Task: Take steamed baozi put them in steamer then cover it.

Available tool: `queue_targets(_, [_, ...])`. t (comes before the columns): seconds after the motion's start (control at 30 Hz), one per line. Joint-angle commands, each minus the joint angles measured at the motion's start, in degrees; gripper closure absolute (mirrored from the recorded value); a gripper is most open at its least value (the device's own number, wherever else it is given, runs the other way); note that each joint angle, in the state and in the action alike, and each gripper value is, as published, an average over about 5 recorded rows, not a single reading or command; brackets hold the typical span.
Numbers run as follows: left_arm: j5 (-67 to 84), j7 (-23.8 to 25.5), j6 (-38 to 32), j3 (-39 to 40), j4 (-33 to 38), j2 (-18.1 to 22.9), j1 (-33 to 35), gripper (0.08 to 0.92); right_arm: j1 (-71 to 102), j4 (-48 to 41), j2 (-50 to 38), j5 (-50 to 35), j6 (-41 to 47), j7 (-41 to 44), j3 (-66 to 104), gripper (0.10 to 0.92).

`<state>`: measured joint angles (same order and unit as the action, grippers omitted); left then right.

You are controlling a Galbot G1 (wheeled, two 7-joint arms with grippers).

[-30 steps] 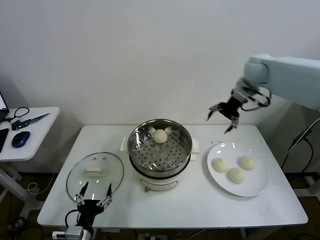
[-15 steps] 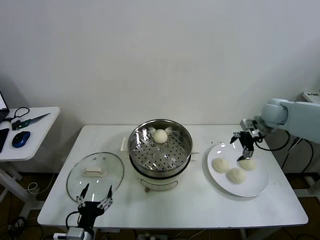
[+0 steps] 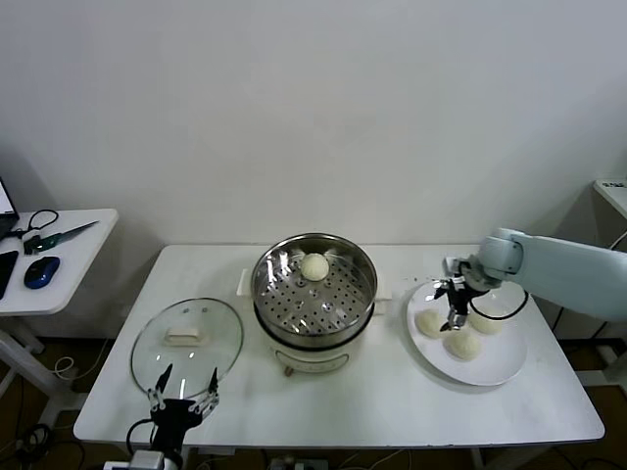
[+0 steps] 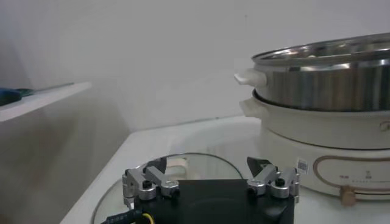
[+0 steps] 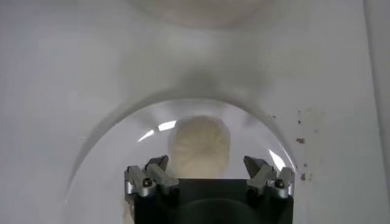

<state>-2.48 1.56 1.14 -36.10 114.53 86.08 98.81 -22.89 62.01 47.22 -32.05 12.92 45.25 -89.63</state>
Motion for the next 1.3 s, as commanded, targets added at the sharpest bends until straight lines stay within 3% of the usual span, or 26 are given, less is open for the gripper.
queue_targets(0.03, [-0.02, -0.01, -0.05, -0.01, -0.02, -0.03, 0.12, 0.177, 5.85, -4.14, 2.33, 0.84, 2.12, -0.71, 5.22, 0.203])
queue_targets(0.17, [0.00, -0.04, -0.22, 0.00, -0.08, -0.05, 0.27, 0.177, 6.06, -4.13, 2.28, 0.97, 2.08, -0.21, 5.12, 0.208])
queue_targets(0.4, [-0.02, -0.16, -0.31, -0.01, 0.01, -0.06, 0.34, 0.177, 5.34, -4.32, 2.20, 1.49, 1.84, 0.12, 5.13, 0.311])
queue_targets(0.57, [-0.04, -0.37, -0.30, -0.03, 0.17, -0.02, 0.33, 0.177, 1.96, -1.64, 1.42, 0.13, 1.72, 1.05, 3.92, 0.328])
queue_targets(0.8, [-0.08, -0.39, -0.15, -0.03, 0.80, -0.07, 0.42, 0.177, -21.08, 3.77, 1.91, -7.71, -0.94, 7.79, -10.04, 0.330])
queue_targets(1.03, [0.10, -0.21, 0.01, 0.23, 1.12, -0.23, 0.22, 0.177, -41.02, 4.87, 10.07, -18.75, -2.67, 14.64, -14.73, 0.330])
queue_targets(1.3, [0.14, -0.05, 0.29, 0.81, 1.31, -0.24, -0.76, 0.177, -40.84, 16.67, 24.84, -29.66, 4.65, 6.46, -6.67, 0.330])
